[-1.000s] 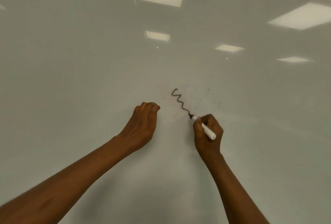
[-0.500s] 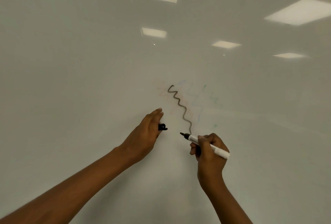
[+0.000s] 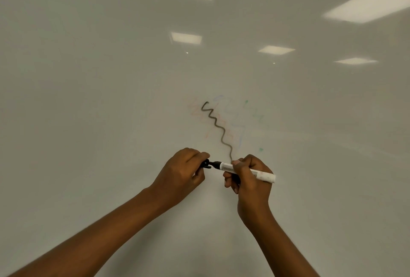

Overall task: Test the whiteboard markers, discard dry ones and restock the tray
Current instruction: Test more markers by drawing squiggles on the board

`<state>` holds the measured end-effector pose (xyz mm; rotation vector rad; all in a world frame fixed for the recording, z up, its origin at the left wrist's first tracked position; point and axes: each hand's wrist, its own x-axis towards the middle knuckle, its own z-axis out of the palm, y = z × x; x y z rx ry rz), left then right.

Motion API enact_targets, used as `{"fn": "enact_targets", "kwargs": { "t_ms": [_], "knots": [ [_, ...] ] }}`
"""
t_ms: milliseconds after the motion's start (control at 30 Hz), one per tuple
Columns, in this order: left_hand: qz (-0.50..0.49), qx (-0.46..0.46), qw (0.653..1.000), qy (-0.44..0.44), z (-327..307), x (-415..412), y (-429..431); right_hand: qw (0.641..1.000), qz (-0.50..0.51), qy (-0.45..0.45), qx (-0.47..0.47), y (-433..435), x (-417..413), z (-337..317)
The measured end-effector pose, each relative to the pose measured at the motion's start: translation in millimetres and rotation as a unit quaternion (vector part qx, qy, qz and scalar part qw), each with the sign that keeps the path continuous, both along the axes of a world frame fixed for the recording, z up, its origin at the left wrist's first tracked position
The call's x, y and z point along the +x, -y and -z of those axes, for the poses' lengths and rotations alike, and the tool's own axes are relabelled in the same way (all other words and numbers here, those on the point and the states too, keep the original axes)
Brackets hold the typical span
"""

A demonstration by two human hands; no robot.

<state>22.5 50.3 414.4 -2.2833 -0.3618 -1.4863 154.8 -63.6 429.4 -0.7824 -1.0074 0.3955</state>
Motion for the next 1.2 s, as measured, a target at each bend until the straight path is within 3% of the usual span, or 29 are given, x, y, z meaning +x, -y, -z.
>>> {"fn": "enact_targets", "kwargs": {
  "t_ms": [467, 800, 1033, 1200],
  "knots": [
    [0.027, -0.02, 0.997, -0.068, -10.4, -2.1, 33.3, 0.998, -0.052, -0.002, -0.039, 13.5, -8.6, -7.9],
    [0.012, -0.043, 0.997, -0.059, -28.5, 0.7, 51.8, 0.991, -0.094, -0.09, -0.01, 5.9, -19.0, -12.2],
    [-0.04, 0.0, 0.996, -0.074, -40.3, -8.6, 47.3, 0.992, -0.098, -0.071, 0.019, 1.6, -34.7, -8.1],
    [-0.074, -0.001, 0.996, -0.045, -32.0, -23.5, 48.7, 0.995, -0.103, 0.011, -0.007, -6.4, -38.3, -3.6]
  ]
}}
